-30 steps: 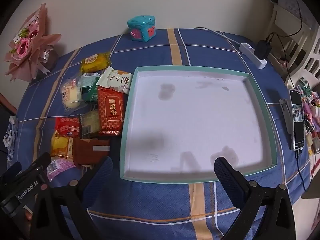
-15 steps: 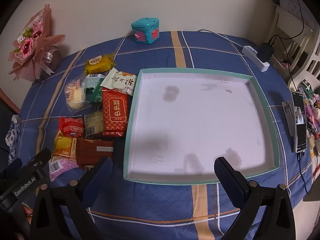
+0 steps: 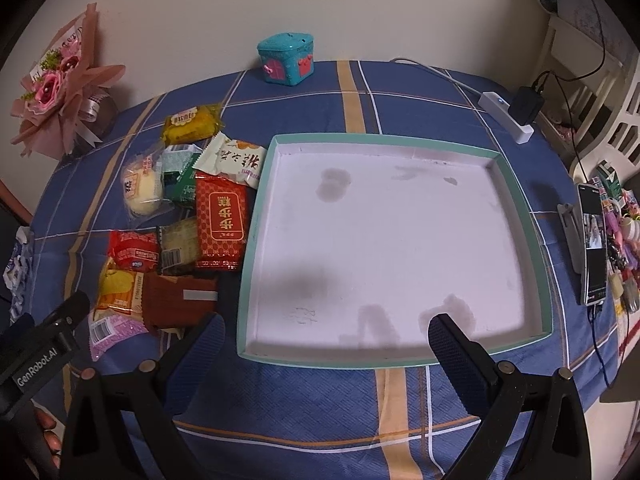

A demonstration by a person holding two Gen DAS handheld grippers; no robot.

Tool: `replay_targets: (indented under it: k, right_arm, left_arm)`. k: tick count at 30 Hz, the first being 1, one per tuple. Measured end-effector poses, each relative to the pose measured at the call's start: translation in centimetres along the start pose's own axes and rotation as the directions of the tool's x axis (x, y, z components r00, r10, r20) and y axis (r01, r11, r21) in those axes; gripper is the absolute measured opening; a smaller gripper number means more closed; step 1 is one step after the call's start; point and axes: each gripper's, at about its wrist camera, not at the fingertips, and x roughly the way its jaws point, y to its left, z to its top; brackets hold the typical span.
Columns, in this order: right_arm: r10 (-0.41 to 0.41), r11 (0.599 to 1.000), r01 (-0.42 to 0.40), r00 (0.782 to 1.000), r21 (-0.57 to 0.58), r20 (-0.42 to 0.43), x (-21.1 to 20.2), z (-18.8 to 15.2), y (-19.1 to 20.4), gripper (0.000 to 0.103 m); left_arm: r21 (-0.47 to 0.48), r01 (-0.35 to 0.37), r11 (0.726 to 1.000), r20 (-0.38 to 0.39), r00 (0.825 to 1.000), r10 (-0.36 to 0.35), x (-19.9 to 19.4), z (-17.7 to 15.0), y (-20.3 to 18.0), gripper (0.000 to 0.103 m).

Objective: Organize snacks

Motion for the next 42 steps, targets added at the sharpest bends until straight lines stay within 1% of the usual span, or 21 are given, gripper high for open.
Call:
replay_targets:
  k: [20, 24, 34, 42]
  right_arm:
    - [0.014, 1.0, -0.014, 1.0, -0.004, 0.002, -0.05, 0.0, 0.21, 0.103]
    - [0.013, 1.0, -0.013, 1.0, -0.004, 0.004, -0.06, -0.01, 0.23, 0.103]
    - [0.017, 1.0, -0.017, 1.0, -0.017, 0.007, -0.11, -0.04, 0.44, 0.103]
    - [0.016, 1.0, -0.016, 1.0, -0.02, -0.006, 0.07, -0.17, 0.5, 0.103]
  left_arm:
    - [-0.017, -0.004, 1.0, -0.027, 1.0, 0.003, 0.61, -0.17, 0.27, 0.103]
    - [-0.03, 0.008, 1.0, -0.019, 1.0, -0.009, 0.5, -0.16, 0.35, 0.103]
    - [-0.02, 0.027, 0.999, -0.016, 1.0, -0.027, 0.42, -0.06, 0.25, 0.103]
    - [-0.013, 0.041, 0.999, -0.015, 0.999, -0.041, 0.35, 0.03, 0.05, 0.103]
